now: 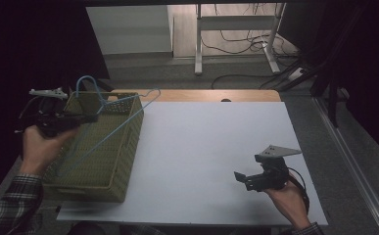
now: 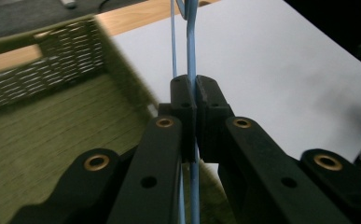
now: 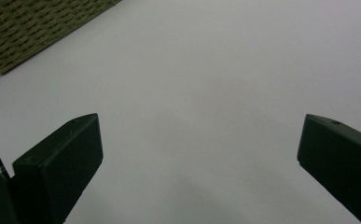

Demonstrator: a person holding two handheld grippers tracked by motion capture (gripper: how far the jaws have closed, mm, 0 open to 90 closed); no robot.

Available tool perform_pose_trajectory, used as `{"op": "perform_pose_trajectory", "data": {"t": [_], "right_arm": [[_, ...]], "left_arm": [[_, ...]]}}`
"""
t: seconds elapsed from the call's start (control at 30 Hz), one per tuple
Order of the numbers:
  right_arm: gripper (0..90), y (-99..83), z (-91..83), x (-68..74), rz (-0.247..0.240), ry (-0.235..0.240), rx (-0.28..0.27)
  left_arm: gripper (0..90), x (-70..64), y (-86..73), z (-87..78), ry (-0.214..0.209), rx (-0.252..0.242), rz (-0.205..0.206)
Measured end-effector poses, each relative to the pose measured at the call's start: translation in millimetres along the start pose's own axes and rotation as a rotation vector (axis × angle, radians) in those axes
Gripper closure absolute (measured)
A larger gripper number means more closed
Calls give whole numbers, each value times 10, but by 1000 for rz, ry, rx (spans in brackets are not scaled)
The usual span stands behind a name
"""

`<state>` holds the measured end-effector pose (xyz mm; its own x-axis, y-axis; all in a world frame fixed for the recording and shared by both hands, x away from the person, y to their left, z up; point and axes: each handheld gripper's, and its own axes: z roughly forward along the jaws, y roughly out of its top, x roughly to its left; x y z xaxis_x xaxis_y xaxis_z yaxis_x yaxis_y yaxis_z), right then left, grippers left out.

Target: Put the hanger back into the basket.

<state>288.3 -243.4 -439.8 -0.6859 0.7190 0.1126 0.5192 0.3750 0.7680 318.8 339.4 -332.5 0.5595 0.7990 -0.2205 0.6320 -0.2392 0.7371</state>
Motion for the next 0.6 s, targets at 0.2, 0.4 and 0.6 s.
{"op": "perform_pose_trajectory", "data": {"t": [0.2,0.4,0.6], "right_arm": [[0,-44,6,-33,9,-10,15],[0,-61,34,-38,6,-17,32],[0,-69,46,-38,-4,-22,45]], "left_arm": [[880,270,-159,-140,48,-7,-39],[880,452,-303,-146,76,5,-56],[880,625,-440,-110,96,-10,-94]]}}
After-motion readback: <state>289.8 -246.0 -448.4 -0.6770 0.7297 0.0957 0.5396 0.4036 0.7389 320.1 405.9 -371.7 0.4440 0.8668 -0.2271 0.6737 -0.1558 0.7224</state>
